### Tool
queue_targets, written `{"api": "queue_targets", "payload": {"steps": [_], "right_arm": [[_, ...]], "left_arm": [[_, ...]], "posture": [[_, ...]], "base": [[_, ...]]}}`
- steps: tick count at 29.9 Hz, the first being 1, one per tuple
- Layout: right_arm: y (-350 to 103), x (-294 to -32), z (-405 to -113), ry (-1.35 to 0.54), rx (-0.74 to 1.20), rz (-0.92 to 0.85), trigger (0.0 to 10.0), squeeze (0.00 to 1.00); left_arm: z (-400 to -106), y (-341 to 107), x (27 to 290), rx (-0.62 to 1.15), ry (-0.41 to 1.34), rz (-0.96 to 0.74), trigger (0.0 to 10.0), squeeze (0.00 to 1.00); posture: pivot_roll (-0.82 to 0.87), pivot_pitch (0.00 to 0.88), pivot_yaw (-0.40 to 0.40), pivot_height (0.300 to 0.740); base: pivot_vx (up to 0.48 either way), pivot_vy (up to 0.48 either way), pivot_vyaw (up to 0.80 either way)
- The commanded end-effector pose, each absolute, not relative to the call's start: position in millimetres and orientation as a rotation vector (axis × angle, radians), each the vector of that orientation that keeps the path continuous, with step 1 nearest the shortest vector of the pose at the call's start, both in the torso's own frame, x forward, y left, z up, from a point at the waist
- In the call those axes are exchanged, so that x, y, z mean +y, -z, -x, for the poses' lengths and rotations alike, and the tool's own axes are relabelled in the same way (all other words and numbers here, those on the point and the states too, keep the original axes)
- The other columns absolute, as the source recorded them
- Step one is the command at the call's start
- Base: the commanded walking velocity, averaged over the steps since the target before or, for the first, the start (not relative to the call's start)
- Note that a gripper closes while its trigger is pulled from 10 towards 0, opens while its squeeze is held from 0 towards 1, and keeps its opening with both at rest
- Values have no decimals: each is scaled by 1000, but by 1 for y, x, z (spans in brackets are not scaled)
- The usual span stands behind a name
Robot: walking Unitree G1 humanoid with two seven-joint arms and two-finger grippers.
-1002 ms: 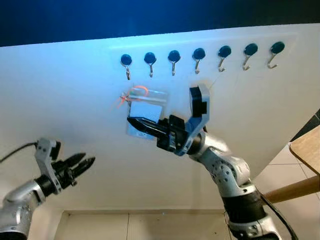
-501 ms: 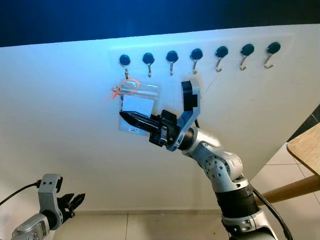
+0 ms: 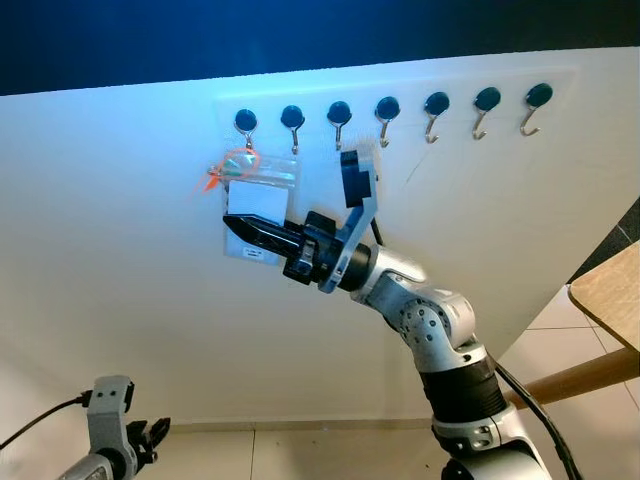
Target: Hang keys on a hook
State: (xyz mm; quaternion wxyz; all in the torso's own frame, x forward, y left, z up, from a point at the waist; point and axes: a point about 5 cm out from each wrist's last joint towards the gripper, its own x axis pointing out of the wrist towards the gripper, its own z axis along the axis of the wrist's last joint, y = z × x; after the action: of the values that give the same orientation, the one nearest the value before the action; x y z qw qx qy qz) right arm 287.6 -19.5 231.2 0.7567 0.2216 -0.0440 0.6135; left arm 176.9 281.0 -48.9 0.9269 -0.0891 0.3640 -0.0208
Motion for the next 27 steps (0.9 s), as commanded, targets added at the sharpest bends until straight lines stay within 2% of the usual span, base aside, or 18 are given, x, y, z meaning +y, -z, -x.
{"api": "queue_targets", "payload": {"steps": [1,7,21,27], "right_arm": [[-231,-15,-288,-1338,-70,-489,0,0],[-238,-12,-293,-1271,-53,-523,0,0],[-250,-5,-288,-1278,-37,-532,0,0],[-243,-3,-290,-1240,45,-538,0,0]], "left_arm": [[-168,56,278,780,32,179,10000,0],[-154,67,270,839,28,183,10000,0],[-150,71,266,854,22,194,10000,0],[-148,73,263,870,36,192,10000,0]], "posture": [[-83,67,78,740],[-86,62,80,740],[-87,62,76,740],[-88,65,75,740]], "base": [[0,0,0],[0,0,0],[0,0,0],[0,0,0]]}}
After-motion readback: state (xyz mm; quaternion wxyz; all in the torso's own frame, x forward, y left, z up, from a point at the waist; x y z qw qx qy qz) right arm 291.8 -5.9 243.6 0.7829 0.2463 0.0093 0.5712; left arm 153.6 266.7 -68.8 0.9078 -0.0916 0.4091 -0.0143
